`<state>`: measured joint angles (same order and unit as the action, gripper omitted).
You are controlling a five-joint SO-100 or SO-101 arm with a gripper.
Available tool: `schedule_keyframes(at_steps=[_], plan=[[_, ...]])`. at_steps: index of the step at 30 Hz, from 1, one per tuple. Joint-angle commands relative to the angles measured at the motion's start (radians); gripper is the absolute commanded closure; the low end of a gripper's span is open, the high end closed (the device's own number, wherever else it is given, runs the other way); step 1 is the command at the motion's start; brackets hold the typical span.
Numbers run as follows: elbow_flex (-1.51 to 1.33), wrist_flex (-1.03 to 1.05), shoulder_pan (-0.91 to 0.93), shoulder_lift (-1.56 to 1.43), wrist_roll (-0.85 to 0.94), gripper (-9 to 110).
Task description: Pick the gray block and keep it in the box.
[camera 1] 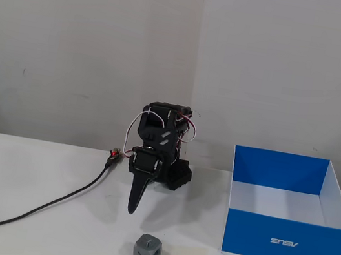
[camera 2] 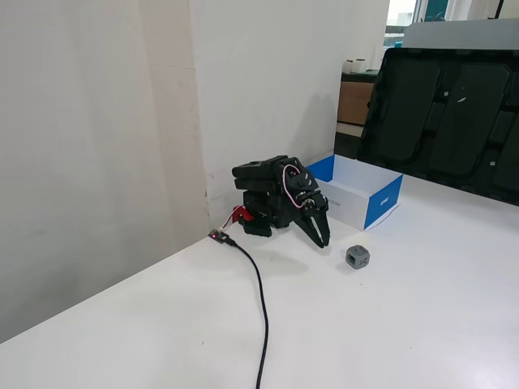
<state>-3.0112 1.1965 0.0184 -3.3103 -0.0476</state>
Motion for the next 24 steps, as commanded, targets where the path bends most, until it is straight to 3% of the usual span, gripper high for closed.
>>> schedule_keyframes(at_steps=[1, 24], plan=[[-0.006, 0.002, 0.003, -0.118, 0.003, 101], [0.048, 0.015, -0.015, -0.115, -0.003, 101]])
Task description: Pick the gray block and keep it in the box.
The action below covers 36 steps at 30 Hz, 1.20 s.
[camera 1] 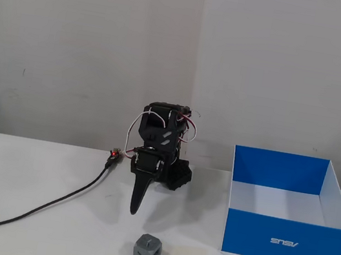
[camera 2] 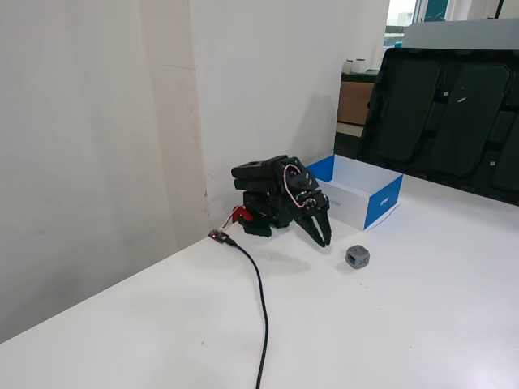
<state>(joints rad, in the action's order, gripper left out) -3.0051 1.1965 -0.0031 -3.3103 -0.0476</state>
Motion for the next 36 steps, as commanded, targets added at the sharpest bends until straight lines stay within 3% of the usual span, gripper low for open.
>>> schedule_keyframes(at_steps=[1, 23, 36], plan=[[0.057, 0.017, 0.006, -0.117, -0.003, 101], [0.532, -0.015, -0.176, 0.540, -0.253, 101], [0.845, -0.060, -0.179, 1.100, -0.469, 101]])
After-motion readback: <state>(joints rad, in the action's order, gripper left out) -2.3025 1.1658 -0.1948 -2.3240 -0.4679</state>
